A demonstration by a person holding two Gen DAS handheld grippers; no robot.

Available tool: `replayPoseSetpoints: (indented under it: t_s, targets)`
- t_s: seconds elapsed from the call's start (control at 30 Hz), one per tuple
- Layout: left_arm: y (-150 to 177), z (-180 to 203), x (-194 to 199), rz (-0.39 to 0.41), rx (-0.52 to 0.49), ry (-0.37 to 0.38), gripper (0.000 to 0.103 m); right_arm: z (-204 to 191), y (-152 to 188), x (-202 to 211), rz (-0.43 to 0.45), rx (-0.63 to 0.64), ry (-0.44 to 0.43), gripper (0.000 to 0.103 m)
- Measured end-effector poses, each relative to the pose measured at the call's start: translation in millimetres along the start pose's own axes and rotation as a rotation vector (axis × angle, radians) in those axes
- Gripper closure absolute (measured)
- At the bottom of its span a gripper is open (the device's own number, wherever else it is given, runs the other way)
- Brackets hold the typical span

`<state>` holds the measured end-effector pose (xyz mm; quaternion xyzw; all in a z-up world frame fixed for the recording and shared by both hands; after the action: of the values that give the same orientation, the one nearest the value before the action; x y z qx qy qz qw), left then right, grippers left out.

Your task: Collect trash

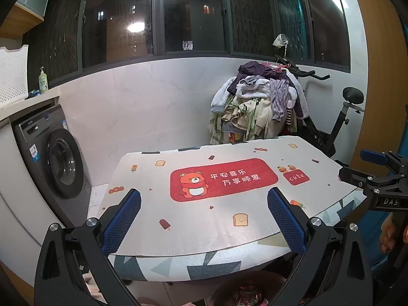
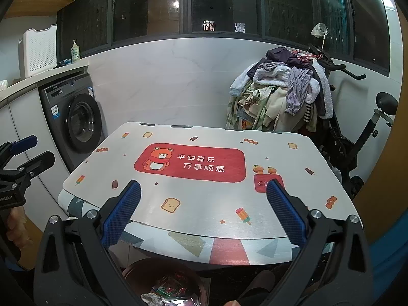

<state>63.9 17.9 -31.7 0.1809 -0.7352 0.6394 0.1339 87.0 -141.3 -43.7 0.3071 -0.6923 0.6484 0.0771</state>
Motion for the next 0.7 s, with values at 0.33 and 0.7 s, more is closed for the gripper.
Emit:
replayPoseSetpoints:
  t_s: [0.33,0.7]
  targets:
    - [-5.7,-5.3,2.7,0.028,-0.003,-0.017,0.006,0.6,-0.7,0.1,0.001,0.000,0.001,0.006]
    - [-6.2,-6.1,4.8,0.031,-0.009,-0.029,0.006,1.9,-0.7,0.6,0.000,0.000,0.002,0.006]
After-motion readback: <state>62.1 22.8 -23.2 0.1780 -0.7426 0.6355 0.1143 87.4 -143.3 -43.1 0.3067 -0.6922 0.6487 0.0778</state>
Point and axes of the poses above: each gripper's, at about its wrist camera, not at the fingertips, and x roughly against the way its jaws point, z to its right, y to its underside, the point moved 10 cm from there along -x, roughly the way its jaws point, and after that the axes turned 12 degrees about -y, right-handed, at the moved point
